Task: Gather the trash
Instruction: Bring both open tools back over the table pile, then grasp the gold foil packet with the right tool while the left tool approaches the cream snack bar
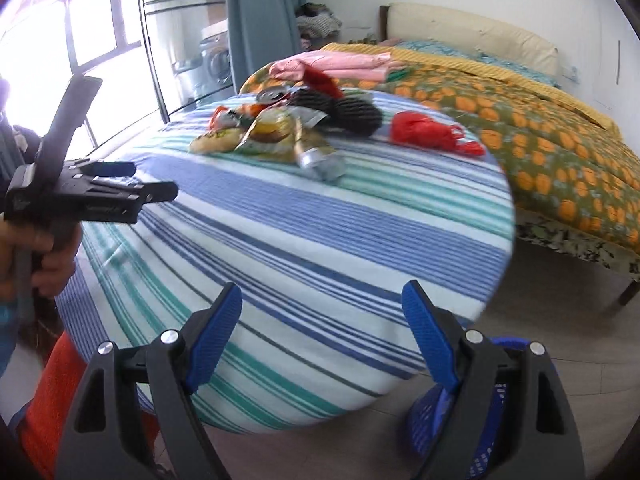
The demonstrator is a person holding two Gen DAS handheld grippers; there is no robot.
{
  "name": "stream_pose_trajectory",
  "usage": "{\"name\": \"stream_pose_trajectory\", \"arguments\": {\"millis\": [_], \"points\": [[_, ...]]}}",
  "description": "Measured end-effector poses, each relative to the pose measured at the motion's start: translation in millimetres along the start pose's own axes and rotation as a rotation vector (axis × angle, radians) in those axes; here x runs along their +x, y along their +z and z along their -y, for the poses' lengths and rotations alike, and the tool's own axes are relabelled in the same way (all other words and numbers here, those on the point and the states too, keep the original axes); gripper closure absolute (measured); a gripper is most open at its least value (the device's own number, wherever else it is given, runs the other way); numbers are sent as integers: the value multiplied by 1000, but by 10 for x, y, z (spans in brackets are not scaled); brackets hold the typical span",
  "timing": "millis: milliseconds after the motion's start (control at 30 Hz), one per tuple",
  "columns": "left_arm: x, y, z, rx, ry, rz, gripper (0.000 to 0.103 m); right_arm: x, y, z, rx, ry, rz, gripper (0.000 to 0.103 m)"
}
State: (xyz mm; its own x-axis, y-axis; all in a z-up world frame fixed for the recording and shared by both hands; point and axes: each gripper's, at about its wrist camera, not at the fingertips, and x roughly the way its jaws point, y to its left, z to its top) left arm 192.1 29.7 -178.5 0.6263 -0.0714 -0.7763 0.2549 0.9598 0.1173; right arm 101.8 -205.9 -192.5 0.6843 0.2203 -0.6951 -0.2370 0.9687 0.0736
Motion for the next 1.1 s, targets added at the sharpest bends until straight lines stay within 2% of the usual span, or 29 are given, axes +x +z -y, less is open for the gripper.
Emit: {"name": "stream_pose_trajectory", "arguments": {"millis": [200,433,500,600,633,767,900,933,967,1033,1100], "points": [[135,-23,-23,61,13,-32,5,112,125,-6,13,34,-34,23],[208,-32,-94,22,-84,-57,5,333,533,230,53,56,-83,23],[244,-32,-156,-17,-129,-74,5,431,691,267,40,78,-98,23],[246,-36,-134,-9,-125,-72,5,658,936,259,9,155,-165,25],[246,-37,-128,-10,-123,-71,5,740,1012,239,-3,171,-185,30],[246,-38,-126,-9,-126,-70,5,976,1237,139,-54,149,-207,32],[244,-43,-127,-8,-126,-70,5,1140,1317,81,-67,123,-224,32],[244,-44,-127,-8,-126,-70,5,1166,1317,74,-64,127,-230,36],[243,-44,-127,-8,-126,-70,5,1186,1319,70,-63,132,-236,48],[244,-44,-129,-9,-126,-70,5,1188,1298,54,-73,117,-241,61],[243,-43,-130,-9,-127,-70,5,1138,1270,52,-70,96,-232,62]]}}
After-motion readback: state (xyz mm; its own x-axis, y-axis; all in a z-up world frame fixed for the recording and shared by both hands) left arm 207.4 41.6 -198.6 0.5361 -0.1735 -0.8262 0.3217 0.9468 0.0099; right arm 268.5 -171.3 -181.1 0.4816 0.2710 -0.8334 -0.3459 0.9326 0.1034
